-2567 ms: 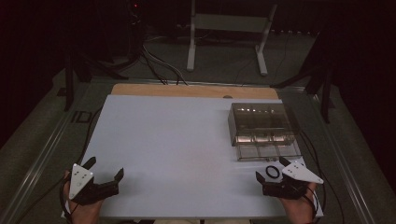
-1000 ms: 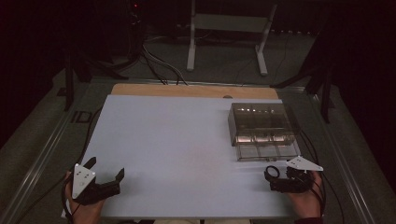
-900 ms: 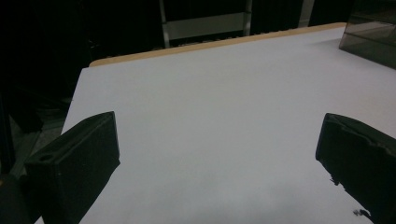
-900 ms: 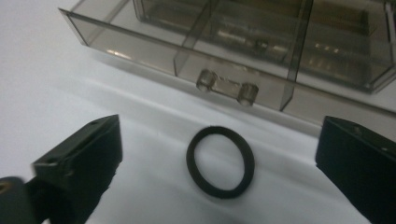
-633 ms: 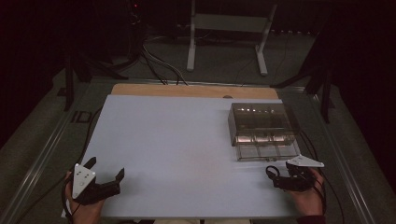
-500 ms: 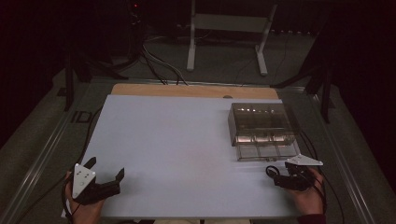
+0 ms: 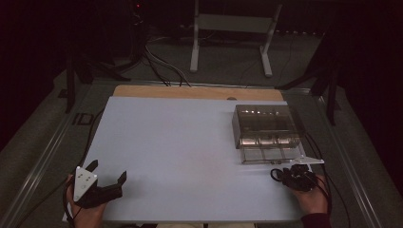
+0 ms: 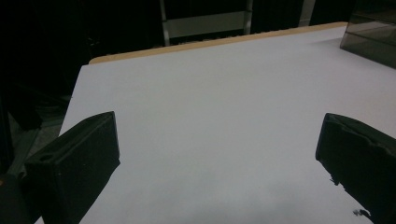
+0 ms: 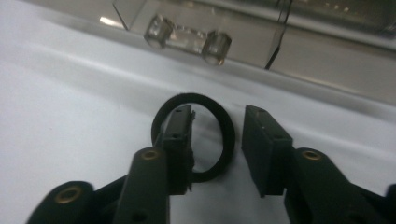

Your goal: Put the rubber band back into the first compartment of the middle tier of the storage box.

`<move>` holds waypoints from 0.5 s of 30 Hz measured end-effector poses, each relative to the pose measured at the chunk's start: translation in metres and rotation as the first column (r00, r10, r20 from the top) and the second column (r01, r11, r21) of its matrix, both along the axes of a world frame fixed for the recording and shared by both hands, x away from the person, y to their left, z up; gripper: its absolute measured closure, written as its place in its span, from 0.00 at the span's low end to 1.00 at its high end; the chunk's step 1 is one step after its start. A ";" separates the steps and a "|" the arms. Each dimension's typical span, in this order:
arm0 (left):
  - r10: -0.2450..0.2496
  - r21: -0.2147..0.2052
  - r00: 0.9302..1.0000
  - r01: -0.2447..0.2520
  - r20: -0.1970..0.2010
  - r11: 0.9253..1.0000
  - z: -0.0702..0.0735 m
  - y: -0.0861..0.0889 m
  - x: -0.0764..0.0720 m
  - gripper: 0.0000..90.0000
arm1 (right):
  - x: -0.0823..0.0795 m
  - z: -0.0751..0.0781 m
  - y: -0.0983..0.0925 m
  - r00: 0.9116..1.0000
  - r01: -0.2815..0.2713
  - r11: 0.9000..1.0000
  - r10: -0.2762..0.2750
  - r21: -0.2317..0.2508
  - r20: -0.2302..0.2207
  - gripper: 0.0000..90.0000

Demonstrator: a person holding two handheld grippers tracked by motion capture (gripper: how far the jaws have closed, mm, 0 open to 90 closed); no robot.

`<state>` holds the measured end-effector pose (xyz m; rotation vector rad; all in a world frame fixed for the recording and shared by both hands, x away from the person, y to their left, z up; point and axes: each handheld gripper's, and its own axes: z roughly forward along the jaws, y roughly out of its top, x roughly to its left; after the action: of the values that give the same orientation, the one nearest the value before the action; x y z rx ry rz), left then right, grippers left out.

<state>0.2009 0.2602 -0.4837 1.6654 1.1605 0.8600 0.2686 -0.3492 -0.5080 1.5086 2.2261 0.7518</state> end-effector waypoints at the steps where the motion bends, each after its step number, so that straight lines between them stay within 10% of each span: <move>1: 0.000 0.000 1.000 0.000 0.000 1.000 0.000 0.000 0.000 0.00 | 0.000 0.000 0.000 1.000 0.001 1.000 -0.001 -0.008 0.004 0.75; 15: 0.007 -0.002 1.000 -0.007 -0.009 1.000 -0.001 0.000 0.001 0.00 | -0.001 0.001 0.000 1.000 0.011 1.000 -0.011 -0.006 -0.009 0.98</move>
<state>0.2014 0.2606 -0.4842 1.6668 1.1734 0.8558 0.2677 -0.3489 -0.5070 1.5238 2.2230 0.7359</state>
